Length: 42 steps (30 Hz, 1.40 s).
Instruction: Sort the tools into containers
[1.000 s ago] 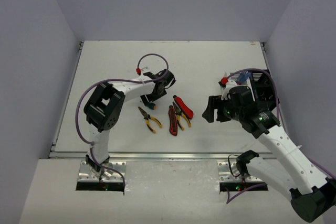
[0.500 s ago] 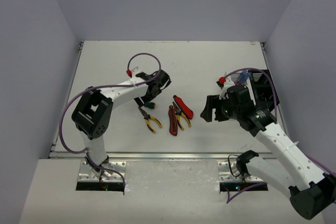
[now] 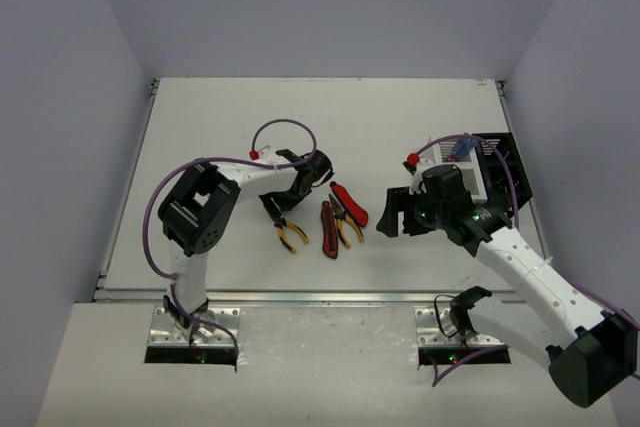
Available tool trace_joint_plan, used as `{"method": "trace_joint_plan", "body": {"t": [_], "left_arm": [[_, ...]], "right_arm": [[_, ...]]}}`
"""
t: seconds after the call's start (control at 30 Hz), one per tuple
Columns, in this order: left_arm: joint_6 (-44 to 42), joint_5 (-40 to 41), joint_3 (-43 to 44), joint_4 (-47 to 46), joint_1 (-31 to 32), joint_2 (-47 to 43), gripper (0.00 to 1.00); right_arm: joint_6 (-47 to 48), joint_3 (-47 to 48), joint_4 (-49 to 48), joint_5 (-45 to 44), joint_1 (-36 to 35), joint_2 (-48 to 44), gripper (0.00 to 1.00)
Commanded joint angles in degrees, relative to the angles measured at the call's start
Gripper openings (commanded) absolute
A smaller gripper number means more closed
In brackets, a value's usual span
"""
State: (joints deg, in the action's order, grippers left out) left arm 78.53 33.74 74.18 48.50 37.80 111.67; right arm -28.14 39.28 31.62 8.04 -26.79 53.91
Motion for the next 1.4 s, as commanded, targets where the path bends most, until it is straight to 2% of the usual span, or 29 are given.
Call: {"method": "trace_joint_plan", "body": {"t": [0.0,0.23,0.33,0.47,0.7,1.37], "left_arm": [[-1.15,1.12,2.3,-2.89,0.17,0.68,0.64],[-4.19,0.02,1.83,-5.34,0.24,1.52,0.53],[-4.6,0.19,1.41,-5.26,0.26,0.91,0.57],[-6.8,1.17,1.12,-5.34,0.28,-1.25,0.69],[-11.84,2.42,1.58,-8.35,0.34,-2.09,0.67],[-14.19,1.35,3.23,-9.54,1.99,-1.19,0.63]], "right_arm": [[-0.32,-0.35,-2.74,1.28,-0.28,-0.4,0.72],[-0.78,0.1,-1.84,1.01,-0.28,-1.68,0.72],[-0.86,0.27,-1.83,1.02,-0.2,-1.35,0.72],[-1.06,0.03,-2.39,1.5,-0.28,-0.69,0.72],[-1.22,-1.24,-3.67,1.98,-0.48,0.55,0.71],[-1.31,-1.03,-3.58,1.54,-1.32,1.6,0.7]]}}
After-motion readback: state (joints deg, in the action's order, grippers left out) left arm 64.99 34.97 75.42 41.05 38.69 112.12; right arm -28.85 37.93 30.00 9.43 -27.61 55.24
